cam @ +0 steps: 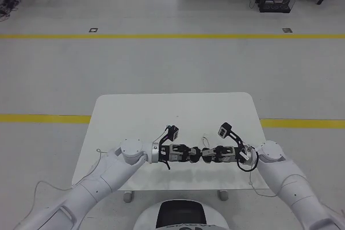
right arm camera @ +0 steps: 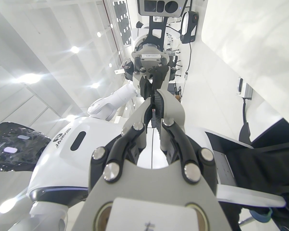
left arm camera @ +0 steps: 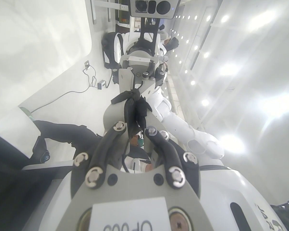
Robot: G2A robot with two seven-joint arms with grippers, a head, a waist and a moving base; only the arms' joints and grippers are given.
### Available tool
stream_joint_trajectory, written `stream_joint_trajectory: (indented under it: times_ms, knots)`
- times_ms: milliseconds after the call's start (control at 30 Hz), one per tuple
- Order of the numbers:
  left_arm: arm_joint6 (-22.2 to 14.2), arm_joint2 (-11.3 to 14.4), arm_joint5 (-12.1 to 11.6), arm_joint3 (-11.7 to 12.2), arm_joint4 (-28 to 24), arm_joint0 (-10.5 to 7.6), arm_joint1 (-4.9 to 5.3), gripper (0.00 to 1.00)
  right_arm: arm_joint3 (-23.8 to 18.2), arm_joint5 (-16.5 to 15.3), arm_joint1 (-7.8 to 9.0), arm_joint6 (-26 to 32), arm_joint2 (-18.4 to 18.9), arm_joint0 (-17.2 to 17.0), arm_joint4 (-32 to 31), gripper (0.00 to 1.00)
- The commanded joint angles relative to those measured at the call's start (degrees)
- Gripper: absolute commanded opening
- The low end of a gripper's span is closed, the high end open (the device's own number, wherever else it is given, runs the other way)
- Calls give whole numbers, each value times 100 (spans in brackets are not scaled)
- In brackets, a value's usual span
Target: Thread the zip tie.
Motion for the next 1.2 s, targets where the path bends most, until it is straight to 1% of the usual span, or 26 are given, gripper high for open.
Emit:
stream_joint_trajectory:
  times_ms: [0,167,200,233,267,367,533,600,667,700,967,1000,1033,1067,1167]
  knots:
    - [-6,-1,-1,0,4,1,-1,0,7,-3,0,0,4,-3,8,0]
    - [-25,-3,-4,2,11,2,-4,0,10,16,-2,0,-7,-1,-11,0]
    - [-24,-4,-7,4,15,2,-4,0,19,30,-3,-9,-5,-1,-3,22]
    - [-19,-5,-11,4,20,3,-5,0,21,38,-3,-12,-5,3,-19,98]
    - [-12,-7,-15,5,23,5,-5,0,20,32,0,-17,-4,13,-60,100]
    - [23,-18,-52,4,66,22,0,0,28,34,18,-31,45,12,-123,100]
    - [44,-45,-124,-14,110,54,10,0,-14,53,82,-96,235,-43,-222,100]
    - [19,-53,-218,-30,137,65,14,0,-64,54,104,-110,298,-84,-244,100]
    - [5,-73,-421,-78,167,73,15,0,-82,56,111,-111,315,-97,-255,100]
    - [4,-76,-449,-77,181,73,16,0,-82,56,111,-111,315,-97,-255,100]
    - [27,-73,-453,-87,206,73,15,0,-82,56,111,-111,315,-97,-255,100]
    - [137,-66,-482,-103,396,57,21,0,-82,56,111,-111,315,-97,-255,100]
    - [330,-76,-527,-91,626,49,31,0,-82,56,111,-111,315,-97,-255,100]
    - [461,-78,-571,-117,759,69,37,0,-82,56,111,-111,315,-97,-255,100]
    - [763,-176,-843,-160,1204,101,86,0,-82,56,111,-111,315,-97,-255,100]
